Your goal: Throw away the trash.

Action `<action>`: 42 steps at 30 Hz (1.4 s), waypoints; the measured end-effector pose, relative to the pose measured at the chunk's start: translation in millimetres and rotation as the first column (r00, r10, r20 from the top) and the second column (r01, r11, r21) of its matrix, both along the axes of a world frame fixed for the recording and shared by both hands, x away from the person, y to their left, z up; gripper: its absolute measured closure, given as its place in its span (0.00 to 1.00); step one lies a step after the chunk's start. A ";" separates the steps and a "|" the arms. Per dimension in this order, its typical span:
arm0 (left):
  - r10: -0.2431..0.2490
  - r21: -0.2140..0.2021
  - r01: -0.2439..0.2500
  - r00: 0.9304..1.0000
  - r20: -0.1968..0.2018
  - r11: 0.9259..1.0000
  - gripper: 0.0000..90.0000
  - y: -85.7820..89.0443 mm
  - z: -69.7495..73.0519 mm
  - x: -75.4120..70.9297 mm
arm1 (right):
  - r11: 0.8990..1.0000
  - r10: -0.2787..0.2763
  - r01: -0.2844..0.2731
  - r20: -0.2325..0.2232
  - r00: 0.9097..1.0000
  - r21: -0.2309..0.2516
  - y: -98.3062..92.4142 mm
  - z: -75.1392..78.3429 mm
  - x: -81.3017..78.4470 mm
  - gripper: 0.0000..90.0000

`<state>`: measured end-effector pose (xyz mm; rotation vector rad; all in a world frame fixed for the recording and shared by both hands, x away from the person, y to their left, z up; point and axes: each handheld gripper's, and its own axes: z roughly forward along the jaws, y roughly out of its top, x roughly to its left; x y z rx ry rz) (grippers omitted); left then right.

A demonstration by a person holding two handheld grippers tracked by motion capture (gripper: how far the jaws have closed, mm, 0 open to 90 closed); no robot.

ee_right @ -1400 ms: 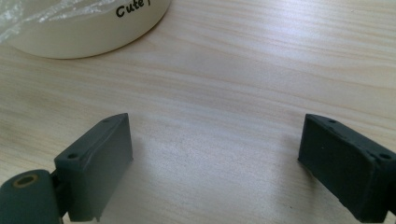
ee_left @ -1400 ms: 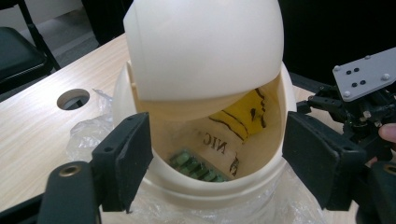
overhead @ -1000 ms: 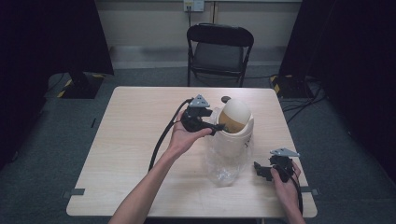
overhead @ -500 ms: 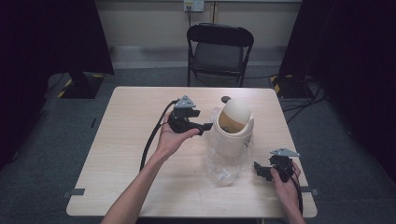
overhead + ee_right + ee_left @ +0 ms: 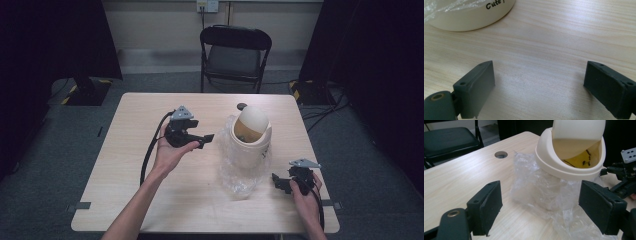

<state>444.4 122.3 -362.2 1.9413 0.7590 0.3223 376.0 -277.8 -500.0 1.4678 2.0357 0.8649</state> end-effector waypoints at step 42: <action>0.312 0.136 -0.296 0.942 -0.124 0.946 0.18 119.5 -106.1 -60.0 | 1.000 0.000 0.000 0.000 1.000 0.000 0.0 0.0 0.0 0.10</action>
